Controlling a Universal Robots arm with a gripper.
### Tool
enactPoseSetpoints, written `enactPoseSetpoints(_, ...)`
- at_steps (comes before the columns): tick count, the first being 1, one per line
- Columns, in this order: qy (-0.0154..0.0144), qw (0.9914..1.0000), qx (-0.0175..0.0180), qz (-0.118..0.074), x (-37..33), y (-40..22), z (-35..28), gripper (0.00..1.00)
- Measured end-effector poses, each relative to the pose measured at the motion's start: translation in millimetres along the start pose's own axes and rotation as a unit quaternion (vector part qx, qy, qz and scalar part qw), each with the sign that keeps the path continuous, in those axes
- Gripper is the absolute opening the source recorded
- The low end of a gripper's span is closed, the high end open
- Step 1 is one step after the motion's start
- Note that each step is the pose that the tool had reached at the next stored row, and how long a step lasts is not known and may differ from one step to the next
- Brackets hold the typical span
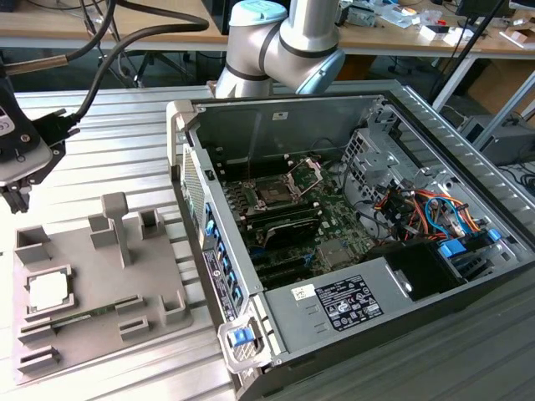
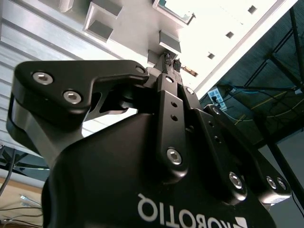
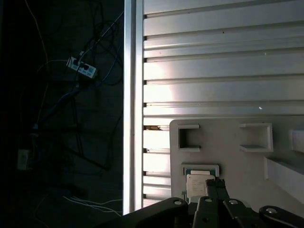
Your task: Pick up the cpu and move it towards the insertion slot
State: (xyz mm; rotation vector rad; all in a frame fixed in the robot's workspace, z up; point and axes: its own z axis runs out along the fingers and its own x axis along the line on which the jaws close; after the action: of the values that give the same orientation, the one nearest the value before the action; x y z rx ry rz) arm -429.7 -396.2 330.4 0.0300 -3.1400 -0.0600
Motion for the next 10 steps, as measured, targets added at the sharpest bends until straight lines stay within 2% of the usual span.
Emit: enactPoseSetpoints(10,0.0000,1.00000,0.0000,0.000,0.0,-0.1,2.2,0.11)
